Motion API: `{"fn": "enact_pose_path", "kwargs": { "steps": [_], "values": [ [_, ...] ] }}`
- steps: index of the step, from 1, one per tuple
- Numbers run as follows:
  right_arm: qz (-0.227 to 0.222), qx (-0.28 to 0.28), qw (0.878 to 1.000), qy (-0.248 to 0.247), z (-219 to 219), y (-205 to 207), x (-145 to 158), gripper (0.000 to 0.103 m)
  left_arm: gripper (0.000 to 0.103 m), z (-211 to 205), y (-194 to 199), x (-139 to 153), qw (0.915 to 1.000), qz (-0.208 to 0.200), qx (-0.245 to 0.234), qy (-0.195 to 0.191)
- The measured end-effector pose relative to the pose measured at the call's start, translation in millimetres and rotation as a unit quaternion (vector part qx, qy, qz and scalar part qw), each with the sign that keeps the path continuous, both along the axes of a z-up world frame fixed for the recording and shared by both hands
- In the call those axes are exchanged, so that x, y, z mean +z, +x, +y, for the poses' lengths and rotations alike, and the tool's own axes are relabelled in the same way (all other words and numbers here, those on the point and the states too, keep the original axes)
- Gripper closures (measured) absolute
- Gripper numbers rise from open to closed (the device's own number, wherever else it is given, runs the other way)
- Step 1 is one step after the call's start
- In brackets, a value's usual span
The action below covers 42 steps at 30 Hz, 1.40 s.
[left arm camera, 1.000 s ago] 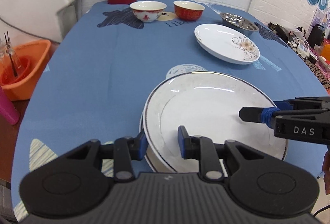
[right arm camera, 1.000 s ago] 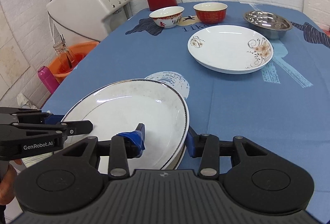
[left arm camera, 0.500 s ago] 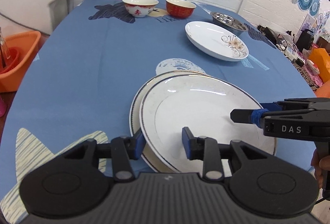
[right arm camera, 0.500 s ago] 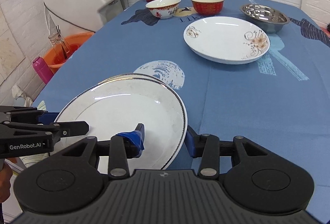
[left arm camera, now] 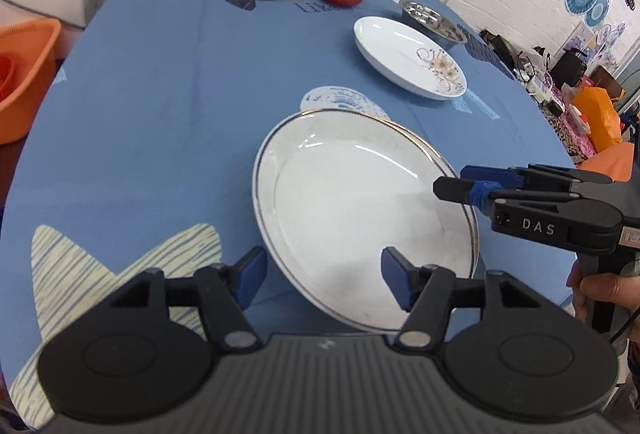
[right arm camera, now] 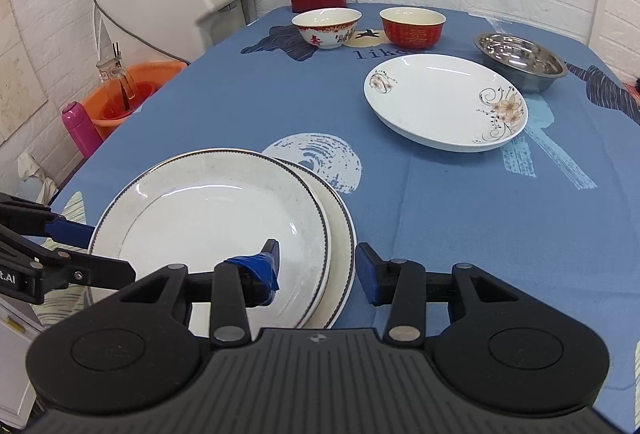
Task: Organize plates and bowls
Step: 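Move the right gripper to the floral white plate and grasp its rim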
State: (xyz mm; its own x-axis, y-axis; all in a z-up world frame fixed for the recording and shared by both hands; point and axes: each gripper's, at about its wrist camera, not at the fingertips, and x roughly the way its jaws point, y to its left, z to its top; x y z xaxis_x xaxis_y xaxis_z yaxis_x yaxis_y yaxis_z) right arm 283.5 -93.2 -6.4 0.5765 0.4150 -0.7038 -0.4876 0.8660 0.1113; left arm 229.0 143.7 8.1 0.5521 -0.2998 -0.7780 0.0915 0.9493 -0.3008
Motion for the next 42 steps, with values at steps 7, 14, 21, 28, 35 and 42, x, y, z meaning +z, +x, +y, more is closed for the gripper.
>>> {"fn": "enact_pose_path", "kwargs": {
  "steps": [7,14,21,28,35,42],
  "values": [
    [0.0,-0.004,1.0,0.005,-3.6,4.0,4.6,0.075,0.039,-1.5,-0.9,10.0,0.9993,-0.021,-0.01,0.027],
    [0.008,-0.044,0.999,0.007,-34.7,28.2,24.1,0.075,0.039,-8.3,33.9,37.9,0.9975,-0.054,-0.003,0.045],
    [0.008,-0.144,0.99,0.006,-93.0,97.8,48.1,0.073,0.039,-37.8,134.4,50.1,0.9986,-0.046,-0.013,0.024],
    [0.081,-0.183,0.979,-0.018,-100.6,195.5,24.6,0.072,0.037,-66.6,229.1,28.1,0.9999,-0.001,-0.014,0.009],
    [0.105,-0.169,0.978,-0.059,-83.3,237.8,-0.6,0.071,0.037,-77.3,277.4,-0.3,0.9991,0.041,-0.014,-0.002],
    [0.116,-0.158,0.98,-0.023,-80.7,241.1,-13.1,0.067,0.037,-84.2,293.4,-17.8,0.9982,0.056,-0.022,0.007]
  ]
}}
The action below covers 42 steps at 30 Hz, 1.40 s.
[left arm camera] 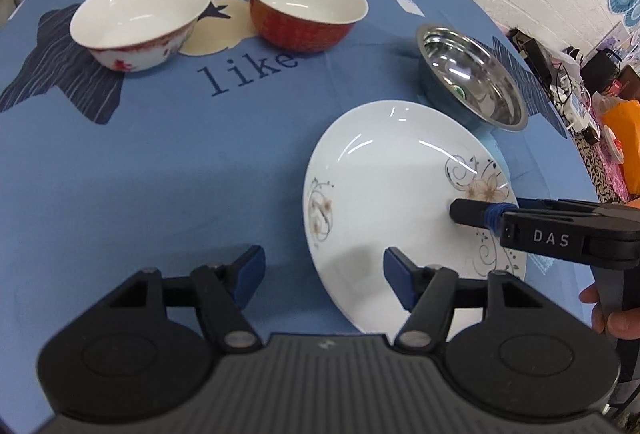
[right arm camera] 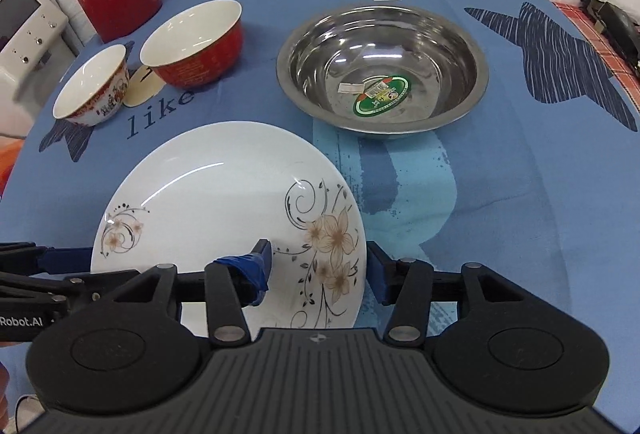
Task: Organize plates and bowls
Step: 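Move the right gripper to the floral white plate and grasp its rim, then carry the floral plate onto the plate stack and open the right gripper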
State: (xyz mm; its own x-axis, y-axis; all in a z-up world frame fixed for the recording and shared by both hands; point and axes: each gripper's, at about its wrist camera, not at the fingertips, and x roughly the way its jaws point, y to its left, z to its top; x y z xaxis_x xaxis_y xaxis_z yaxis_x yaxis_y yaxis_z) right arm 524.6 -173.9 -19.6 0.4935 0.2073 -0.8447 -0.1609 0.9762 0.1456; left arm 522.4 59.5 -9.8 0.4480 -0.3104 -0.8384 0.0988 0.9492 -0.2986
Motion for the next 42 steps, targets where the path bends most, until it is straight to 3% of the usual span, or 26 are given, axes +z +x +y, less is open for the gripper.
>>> {"fn": "enact_pose_path", "kwargs": {
  "steps": [6,11,13,14,17,19,25,32,37,42],
  "values": [
    [-0.025,0.017,1.0,-0.008,6.1,-5.9,-3.7,0.058,0.037,0.2,-0.3,-1.5,1.0,-0.007,0.0,-0.004],
    [0.009,0.01,1.0,-0.015,6.9,-3.6,-0.4,0.053,0.037,1.4,-2.9,-2.1,0.9998,-0.009,0.009,-0.015],
    [0.011,0.033,0.999,-0.014,9.9,-6.5,-0.6,0.058,0.037,-1.6,-4.8,-2.2,0.9998,-0.015,0.008,-0.007],
    [0.005,0.042,0.999,-0.02,11.4,-9.3,-1.3,0.059,0.044,-3.3,-6.1,-2.4,0.9998,-0.019,0.006,-0.002],
    [-0.002,0.035,0.999,0.003,0.8,-11.1,-0.8,0.083,0.09,-8.8,-8.3,-2.2,0.9996,-0.022,0.003,0.017],
    [-0.004,0.024,1.0,0.019,-6.3,-11.4,-1.5,0.091,0.091,-7.3,-7.5,-2.3,0.9996,-0.022,0.011,0.013],
    [-0.017,0.032,0.999,0.027,0.1,-24.4,-1.1,0.089,0.091,-4.3,-13.2,2.0,0.9991,-0.028,0.017,0.026],
    [-0.052,0.041,0.997,0.041,8.9,-42.7,16.9,0.088,0.091,-1.9,-27.1,29.3,0.9967,-0.057,0.019,0.054],
    [-0.075,0.045,0.995,0.05,8.8,-67.6,31.9,0.088,0.091,3.0,-59.6,47.4,0.9954,-0.077,0.019,0.052],
    [-0.098,0.065,0.992,0.052,19.6,-117.7,46.5,0.087,0.091,10.2,-118.6,64.1,0.9925,-0.103,0.028,0.06]
  ]
}}
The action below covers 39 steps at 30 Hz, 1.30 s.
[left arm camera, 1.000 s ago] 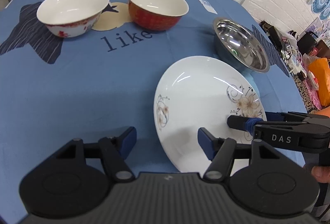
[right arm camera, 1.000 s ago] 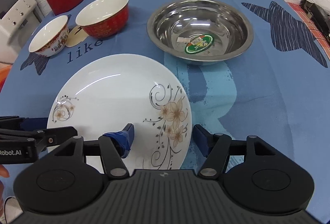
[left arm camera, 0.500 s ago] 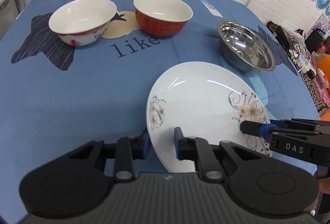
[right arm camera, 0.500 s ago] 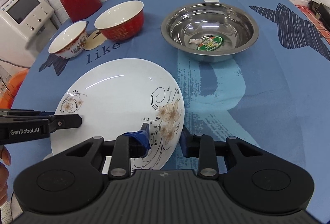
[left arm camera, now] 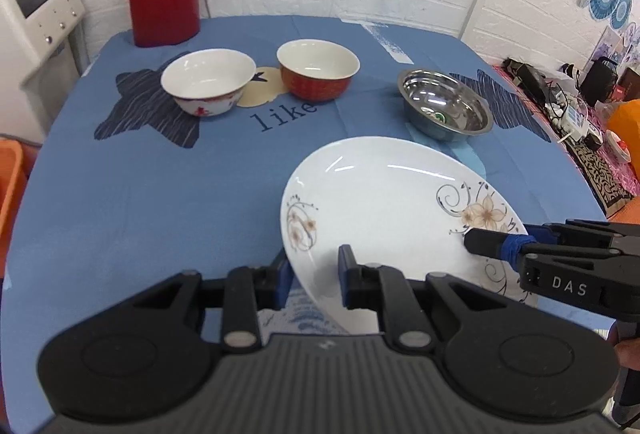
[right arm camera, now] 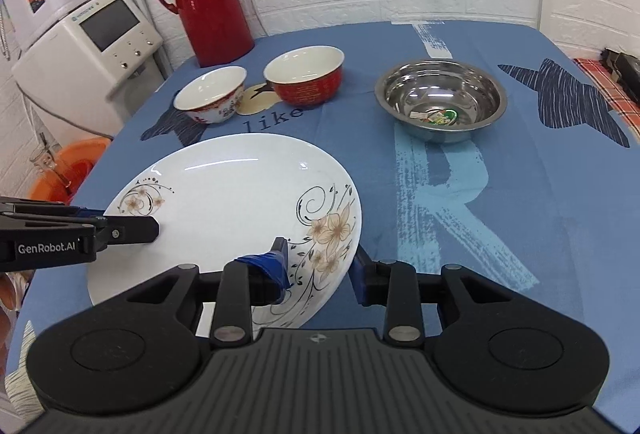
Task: Organize plates and bowls
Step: 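Carry the floral plate onto the plate stack and open the right gripper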
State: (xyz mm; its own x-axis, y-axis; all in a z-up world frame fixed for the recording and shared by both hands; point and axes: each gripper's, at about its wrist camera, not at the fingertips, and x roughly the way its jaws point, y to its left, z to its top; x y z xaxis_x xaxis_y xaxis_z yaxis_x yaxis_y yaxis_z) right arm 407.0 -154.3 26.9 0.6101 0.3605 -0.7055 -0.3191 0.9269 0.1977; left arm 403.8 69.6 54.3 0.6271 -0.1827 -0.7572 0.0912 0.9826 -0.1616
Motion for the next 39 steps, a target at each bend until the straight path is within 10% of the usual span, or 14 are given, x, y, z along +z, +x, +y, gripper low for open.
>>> {"fn": "enact_pose_path", "kwargs": {
  "steps": [13,27,32,39],
  "values": [
    [-0.025,0.049,0.998,-0.002,50.5,-124.6,-9.6,0.084,0.09,40.4,-149.2,-11.1,0.9987,-0.026,0.042,0.016],
    [-0.032,0.052,0.998,-0.016,55.8,-146.5,-32.4,0.083,0.089,45.3,-181.7,-41.9,0.998,-0.04,0.048,0.007],
    [-0.033,0.055,0.998,-0.009,54.4,-146.8,-32.8,0.082,0.051,42.0,-190.4,-45.3,0.9982,-0.051,0.032,0.001],
    [-0.044,0.026,0.999,0.02,39.8,-141.6,-23.3,0.082,0.044,47.7,-196.3,-39.0,0.9979,-0.06,0.026,-0.003]
  ]
}}
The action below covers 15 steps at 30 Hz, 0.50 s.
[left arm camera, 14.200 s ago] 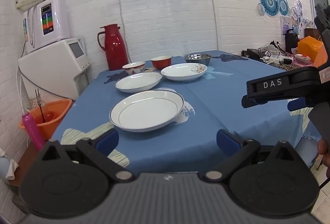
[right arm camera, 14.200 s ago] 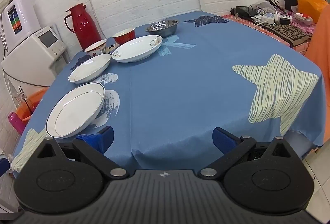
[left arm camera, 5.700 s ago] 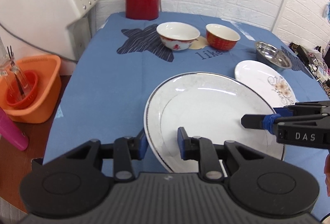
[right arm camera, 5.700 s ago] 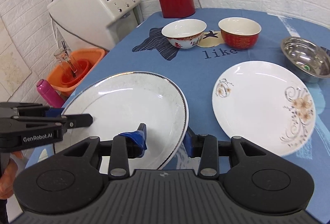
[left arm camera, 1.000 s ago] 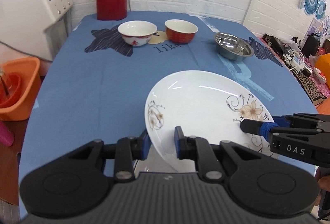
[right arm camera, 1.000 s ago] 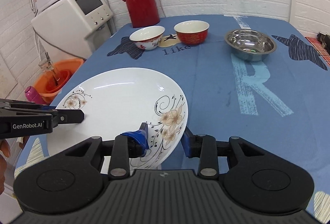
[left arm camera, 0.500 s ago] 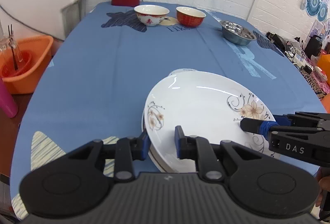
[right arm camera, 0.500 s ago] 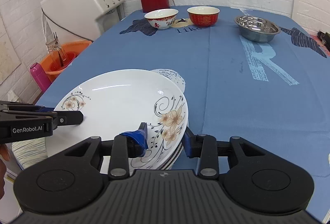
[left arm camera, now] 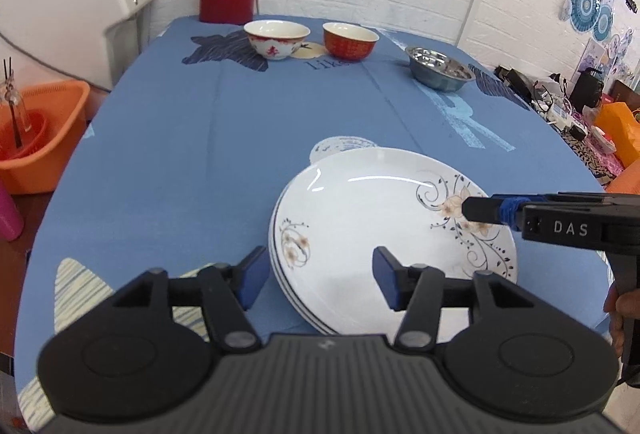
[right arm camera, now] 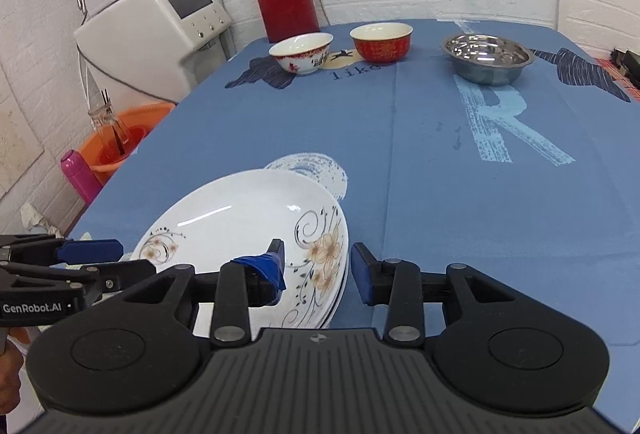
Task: Organize plates and bowls
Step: 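Carry the floral plate onto the plate stack and open the right gripper, then move the right gripper toward the steel bowl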
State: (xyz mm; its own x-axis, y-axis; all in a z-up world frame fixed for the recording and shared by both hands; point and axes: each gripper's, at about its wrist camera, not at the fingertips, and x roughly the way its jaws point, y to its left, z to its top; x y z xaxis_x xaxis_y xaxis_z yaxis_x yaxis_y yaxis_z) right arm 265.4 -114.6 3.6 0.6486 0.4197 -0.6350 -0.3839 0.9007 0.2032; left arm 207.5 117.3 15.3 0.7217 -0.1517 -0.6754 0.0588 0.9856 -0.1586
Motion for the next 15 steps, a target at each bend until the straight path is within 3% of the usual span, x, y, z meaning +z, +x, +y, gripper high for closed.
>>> {"fn": "enact_pose_path", "kwargs": {
  "steps": [7,15],
  "values": [
    [-0.023,-0.006,1.0,0.012,-14.3,7.9,25.2,0.082,0.043,12.3,3.3,29.1,0.9997,-0.018,0.007,-0.012],
    [0.02,-0.072,0.997,0.013,-82.9,39.3,12.8,0.082,0.042,-6.6,54.0,34.0,0.9997,0.005,-0.016,-0.02]
  ]
}}
